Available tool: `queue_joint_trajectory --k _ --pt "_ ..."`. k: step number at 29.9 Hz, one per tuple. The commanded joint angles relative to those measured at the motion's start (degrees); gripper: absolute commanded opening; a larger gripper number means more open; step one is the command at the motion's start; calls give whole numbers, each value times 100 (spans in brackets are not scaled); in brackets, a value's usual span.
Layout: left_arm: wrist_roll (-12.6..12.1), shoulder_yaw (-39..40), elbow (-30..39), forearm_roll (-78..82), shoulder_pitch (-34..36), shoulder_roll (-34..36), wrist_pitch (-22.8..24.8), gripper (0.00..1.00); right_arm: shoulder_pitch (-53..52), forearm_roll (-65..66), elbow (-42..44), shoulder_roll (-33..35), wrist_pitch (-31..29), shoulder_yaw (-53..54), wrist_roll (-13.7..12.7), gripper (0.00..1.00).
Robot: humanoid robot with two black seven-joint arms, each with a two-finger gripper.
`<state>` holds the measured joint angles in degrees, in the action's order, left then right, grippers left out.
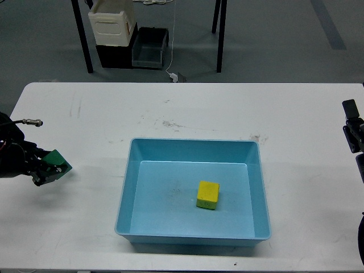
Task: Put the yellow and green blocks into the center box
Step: 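Lift the green cube and carry it into the blue box, then release the green cube beside the yellow cube and raise the left arm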
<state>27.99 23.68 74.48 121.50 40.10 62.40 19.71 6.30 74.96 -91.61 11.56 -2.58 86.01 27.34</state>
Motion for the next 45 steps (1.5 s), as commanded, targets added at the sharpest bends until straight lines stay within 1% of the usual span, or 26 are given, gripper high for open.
queue_joint_trajectory --k 1,4,8,10,12,15,16,20,24,26,31,33,38,40,42,45 --pt "1 5 391 -494 340 290 6 26 3 1 11 -5 3 4 -1 98" --pt "1 14 724 -653 594 316 41 26 64 1 11 -13 3 4 -1 98" --pt "1 14 1339 -873 841 404 86 25 82 1 20 -13 3 -5 -1 98" --pt "1 14 1621 -873 973 343 138 25 82 1 20 -22 -5 -5 -1 98" --pt "1 14 1876 -873 1122 212 287 25 82 1 20 -22 -5 -31 -1 98" --pt "1 -4 2096 -873 1473 -279 829 25 82 1 20 -40 -5 -66 -1 98" --pt "1 -39 2123 -873 1613 -464 829 25 82 1 29 -48 -5 -75 -1 98" --pt "1 -433 2132 -873 2202 -1167 829 25 99 1 38 -57 -5 -84 -1 98" --pt "1 -1372 2036 -821 2809 -1721 829 25 91 1 38 -57 -5 -40 -1 98" --pt "1 -1742 1948 -821 2968 -1959 829 25 91 1 38 -57 -5 -23 -1 98" --pt "1 -2165 1447 -575 3012 -2583 829 26 91 1 38 -57 -5 -14 -1 98" --pt "1 -2254 1341 -540 3004 -2776 829 26 91 1 38 -57 -5 -14 -1 98" --pt "1 -2526 744 -267 2933 -3155 829 28 91 1 38 -57 3 -5 -1 98" --pt "1 -2631 647 -206 2890 -3155 829 31 82 1 38 -57 3 -5 -1 98" --pt "1 -2667 542 -144 2846 -3164 829 39 82 1 38 -57 3 -5 -1 98" --pt "1 -2658 383 -161 2731 -3182 829 60 82 1 38 -57 -5 -14 -1 98"
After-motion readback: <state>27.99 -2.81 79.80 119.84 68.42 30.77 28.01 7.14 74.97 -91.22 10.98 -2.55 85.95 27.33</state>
